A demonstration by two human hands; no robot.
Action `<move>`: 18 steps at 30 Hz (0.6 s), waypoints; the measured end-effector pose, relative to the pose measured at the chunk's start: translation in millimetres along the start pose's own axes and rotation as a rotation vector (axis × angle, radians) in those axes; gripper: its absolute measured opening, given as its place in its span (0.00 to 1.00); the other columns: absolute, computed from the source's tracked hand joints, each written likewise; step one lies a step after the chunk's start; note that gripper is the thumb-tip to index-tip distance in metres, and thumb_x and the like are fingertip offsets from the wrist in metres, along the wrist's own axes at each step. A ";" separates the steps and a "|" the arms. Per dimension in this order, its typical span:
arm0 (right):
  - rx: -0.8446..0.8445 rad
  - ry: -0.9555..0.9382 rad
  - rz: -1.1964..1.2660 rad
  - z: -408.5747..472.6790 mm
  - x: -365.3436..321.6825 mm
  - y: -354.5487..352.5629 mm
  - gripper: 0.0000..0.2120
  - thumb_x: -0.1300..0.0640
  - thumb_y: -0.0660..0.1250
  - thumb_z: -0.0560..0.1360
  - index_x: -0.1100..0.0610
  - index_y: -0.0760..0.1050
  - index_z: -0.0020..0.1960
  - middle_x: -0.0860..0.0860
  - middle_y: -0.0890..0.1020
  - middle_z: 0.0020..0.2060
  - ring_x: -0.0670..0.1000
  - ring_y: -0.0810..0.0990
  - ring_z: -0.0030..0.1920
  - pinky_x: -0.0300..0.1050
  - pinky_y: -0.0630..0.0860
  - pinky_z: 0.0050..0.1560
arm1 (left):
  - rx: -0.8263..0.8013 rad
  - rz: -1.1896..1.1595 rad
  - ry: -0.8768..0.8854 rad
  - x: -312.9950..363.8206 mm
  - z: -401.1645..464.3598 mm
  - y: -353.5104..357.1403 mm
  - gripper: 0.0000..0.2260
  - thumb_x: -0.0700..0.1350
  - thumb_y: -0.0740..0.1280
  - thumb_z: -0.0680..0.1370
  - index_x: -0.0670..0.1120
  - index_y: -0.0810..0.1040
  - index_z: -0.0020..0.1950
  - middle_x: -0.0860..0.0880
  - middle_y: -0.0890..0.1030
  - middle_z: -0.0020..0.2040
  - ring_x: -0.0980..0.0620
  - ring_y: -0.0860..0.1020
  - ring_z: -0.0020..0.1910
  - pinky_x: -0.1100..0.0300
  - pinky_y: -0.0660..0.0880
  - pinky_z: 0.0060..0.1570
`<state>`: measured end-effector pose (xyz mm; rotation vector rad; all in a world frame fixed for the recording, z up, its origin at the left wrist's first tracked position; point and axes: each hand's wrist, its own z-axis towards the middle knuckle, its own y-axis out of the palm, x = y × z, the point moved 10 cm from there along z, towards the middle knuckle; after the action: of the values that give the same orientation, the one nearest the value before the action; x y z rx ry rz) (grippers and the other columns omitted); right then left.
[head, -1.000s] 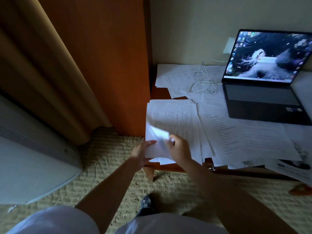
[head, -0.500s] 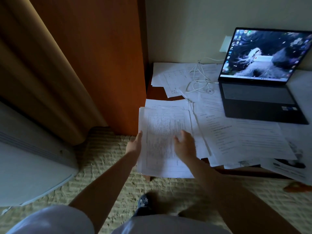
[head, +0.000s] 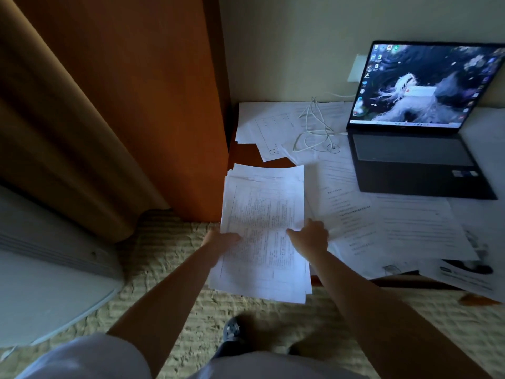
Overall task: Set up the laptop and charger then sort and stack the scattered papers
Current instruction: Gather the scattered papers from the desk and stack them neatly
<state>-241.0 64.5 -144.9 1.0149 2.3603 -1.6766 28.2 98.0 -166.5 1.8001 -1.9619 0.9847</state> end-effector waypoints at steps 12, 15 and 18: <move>-0.234 -0.117 0.177 -25.8 -42.9 44.8 0.23 0.59 0.66 0.72 0.58 0.68 0.66 0.56 0.78 0.58 0.57 0.77 0.57 0.49 0.77 0.54 | -0.121 -0.138 -0.006 2.3 -9.2 -5.4 0.16 0.35 0.72 0.71 0.34 0.78 0.57 0.35 0.80 0.53 0.37 0.79 0.49 0.44 0.78 0.48; -0.055 -0.232 -0.061 -27.9 -50.2 34.5 0.19 0.56 0.65 0.71 0.58 0.72 0.60 0.55 0.74 0.58 0.57 0.72 0.60 0.51 0.74 0.59 | -0.047 -0.127 -0.065 -12.8 -5.0 -24.3 0.12 0.35 0.73 0.65 0.35 0.78 0.47 0.35 0.79 0.49 0.36 0.79 0.48 0.43 0.77 0.50; 0.009 -0.127 -0.088 -19.2 -31.3 23.7 0.21 0.48 0.67 0.72 0.55 0.71 0.61 0.55 0.67 0.66 0.58 0.65 0.67 0.52 0.68 0.64 | -0.081 -0.059 -0.079 -19.1 -10.2 -33.1 0.13 0.39 0.70 0.57 0.37 0.76 0.39 0.37 0.77 0.43 0.41 0.77 0.39 0.53 0.76 0.40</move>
<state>-197.8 70.8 -143.4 0.7911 2.3500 -1.7276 60.9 119.7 -162.1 1.8668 -1.9525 0.8155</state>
